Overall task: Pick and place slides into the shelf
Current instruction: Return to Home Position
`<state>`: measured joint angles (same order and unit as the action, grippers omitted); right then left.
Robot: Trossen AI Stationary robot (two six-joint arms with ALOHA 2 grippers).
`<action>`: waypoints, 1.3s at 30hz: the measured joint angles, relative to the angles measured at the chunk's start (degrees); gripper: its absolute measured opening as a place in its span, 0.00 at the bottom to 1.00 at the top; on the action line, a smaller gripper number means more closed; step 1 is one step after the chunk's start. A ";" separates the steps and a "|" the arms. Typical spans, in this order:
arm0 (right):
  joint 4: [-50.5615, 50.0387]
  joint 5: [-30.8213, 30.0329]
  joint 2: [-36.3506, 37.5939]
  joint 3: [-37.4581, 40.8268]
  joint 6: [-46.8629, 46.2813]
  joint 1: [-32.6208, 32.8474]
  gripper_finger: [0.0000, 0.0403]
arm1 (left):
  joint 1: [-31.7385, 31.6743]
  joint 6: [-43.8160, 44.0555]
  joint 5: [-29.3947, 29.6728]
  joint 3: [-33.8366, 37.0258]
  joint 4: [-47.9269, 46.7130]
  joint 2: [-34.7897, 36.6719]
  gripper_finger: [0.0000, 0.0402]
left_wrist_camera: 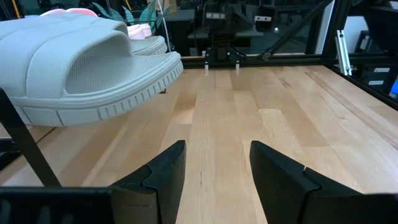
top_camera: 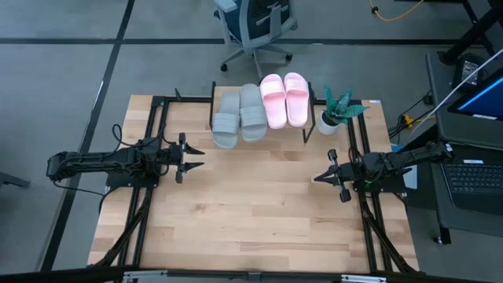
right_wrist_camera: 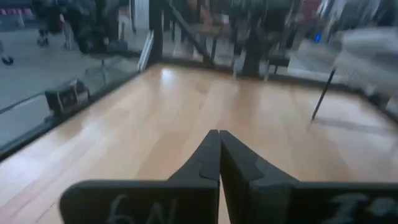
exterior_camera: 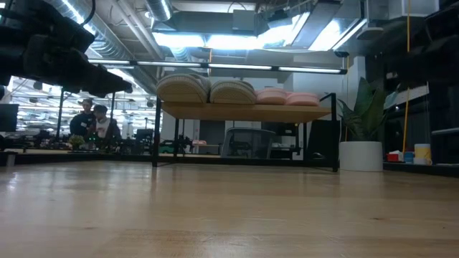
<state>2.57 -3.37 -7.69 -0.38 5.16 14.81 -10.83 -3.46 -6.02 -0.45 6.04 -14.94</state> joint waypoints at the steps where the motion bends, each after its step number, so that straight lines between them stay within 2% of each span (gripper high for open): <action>1: 0.43 -0.01 1.31 0.00 1.16 0.00 0.01 | 0.00 0.00 -0.02 0.00 0.00 0.00 0.43; 5: 0.11 -0.14 7.65 0.00 7.79 -0.16 0.01 | 0.00 0.01 0.00 0.00 0.00 0.00 0.43; 8: -0.39 -1.51 7.64 -0.03 9.73 -1.15 0.01 | 0.00 0.11 0.00 0.00 0.08 0.02 0.43; 13: -0.46 -2.63 7.64 -0.02 5.77 -4.65 0.01 | 0.00 0.11 0.01 0.00 0.08 0.02 0.43; 22: -0.40 -2.59 7.64 -0.02 5.50 -8.33 0.01 | 0.00 0.07 0.95 0.00 0.04 0.02 0.43; 39: -0.35 -2.57 7.55 -0.02 5.56 -8.59 0.01 | 0.00 0.00 0.94 0.00 0.02 0.01 0.43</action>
<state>2.22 -5.94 -0.14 -0.40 10.73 6.22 -10.83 -3.46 -5.08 -0.45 6.07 -14.93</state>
